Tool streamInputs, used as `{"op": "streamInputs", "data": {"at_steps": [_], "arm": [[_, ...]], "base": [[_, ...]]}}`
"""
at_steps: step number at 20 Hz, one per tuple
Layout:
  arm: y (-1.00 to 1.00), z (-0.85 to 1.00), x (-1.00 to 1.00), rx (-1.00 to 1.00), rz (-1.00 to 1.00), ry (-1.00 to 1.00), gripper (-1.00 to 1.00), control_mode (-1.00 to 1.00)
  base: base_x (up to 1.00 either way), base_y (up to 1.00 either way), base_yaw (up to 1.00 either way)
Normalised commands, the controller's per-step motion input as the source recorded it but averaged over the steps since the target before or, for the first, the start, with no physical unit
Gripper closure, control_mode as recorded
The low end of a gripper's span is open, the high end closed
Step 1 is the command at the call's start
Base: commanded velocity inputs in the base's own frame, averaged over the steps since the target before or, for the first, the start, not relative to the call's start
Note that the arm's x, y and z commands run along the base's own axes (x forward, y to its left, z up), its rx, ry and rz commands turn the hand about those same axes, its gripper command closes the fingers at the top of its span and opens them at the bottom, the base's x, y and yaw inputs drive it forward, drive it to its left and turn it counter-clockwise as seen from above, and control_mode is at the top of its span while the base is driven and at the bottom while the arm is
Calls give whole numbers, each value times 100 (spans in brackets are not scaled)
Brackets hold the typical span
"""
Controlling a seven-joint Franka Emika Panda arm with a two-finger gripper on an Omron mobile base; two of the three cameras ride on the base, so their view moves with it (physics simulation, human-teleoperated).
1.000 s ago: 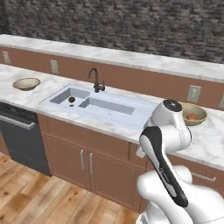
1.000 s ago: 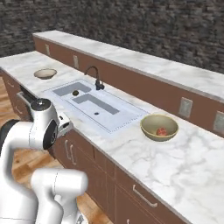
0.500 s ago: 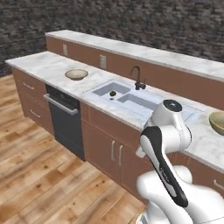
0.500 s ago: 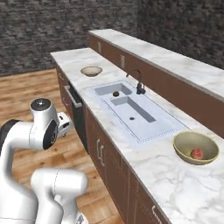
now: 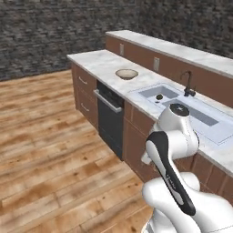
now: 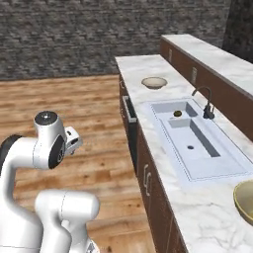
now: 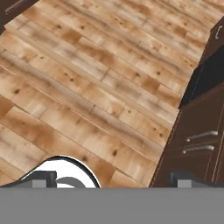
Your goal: Pick the peachs from the cabinet and place them in one bowl. Pick the kiwi from the sink and place it in the other bowl.
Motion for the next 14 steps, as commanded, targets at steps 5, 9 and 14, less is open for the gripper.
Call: {"op": "streamInputs", "data": {"at_steps": [5, 9, 14], "arm": [[0, 0, 0, 0, 0, 0, -100, 100], [0, 0, 0, 0, 0, 0, -100, 100], [0, 0, 0, 0, 0, 0, -100, 100]], "base": [[-4, 0, 50], [-4, 0, 50], [-4, 0, 50]]}}
